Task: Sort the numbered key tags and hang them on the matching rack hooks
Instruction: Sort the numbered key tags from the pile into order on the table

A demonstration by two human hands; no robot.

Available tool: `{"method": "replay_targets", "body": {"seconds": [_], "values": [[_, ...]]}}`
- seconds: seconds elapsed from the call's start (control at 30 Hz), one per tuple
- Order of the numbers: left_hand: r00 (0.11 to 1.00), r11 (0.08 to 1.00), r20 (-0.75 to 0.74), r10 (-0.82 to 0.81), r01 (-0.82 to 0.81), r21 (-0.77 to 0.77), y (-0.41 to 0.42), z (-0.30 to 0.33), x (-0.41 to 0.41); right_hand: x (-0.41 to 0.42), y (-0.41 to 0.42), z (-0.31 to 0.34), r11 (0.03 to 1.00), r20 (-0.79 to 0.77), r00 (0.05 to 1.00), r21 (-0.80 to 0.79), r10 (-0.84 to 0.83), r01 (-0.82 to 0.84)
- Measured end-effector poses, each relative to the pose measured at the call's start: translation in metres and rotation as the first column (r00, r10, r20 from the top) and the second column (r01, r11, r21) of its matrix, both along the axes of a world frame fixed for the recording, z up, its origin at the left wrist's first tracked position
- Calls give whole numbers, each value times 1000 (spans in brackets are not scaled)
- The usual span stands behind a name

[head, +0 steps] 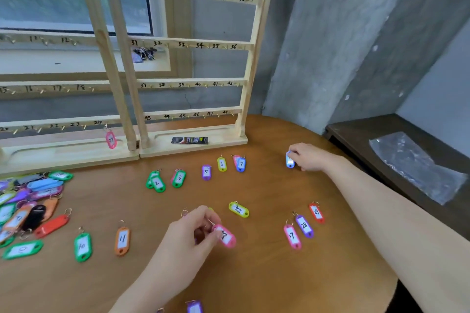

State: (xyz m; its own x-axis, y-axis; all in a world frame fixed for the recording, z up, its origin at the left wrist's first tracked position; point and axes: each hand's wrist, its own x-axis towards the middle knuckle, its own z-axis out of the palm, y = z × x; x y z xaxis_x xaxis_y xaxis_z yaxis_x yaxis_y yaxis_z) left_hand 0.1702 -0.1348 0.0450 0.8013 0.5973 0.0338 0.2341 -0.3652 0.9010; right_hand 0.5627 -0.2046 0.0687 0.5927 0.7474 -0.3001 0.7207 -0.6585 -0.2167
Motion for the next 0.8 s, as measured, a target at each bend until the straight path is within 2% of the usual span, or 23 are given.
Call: {"method": "replay_targets", "body": {"seconds": [0.27, 0.4, 0.57, 0.8], "values": [[1000, 1000, -14, 7, -7, 14, -3, 0, 14, 12, -1, -13, 993, 207, 971, -45, 119, -112], [1000, 1000, -26, 3, -3, 20, -6, -2, 21, 10, -8, -14, 994, 288, 952, -13, 107, -108], [999, 999, -27, -39, 40, 14, -13, 2, 32, 7, -30, -16, 982, 129, 989, 186, -71, 46], [984, 985, -63, -169, 171, 15, -39, 6, 53, -26, -90, -15, 925, 23, 994, 368, -110, 94]]}}
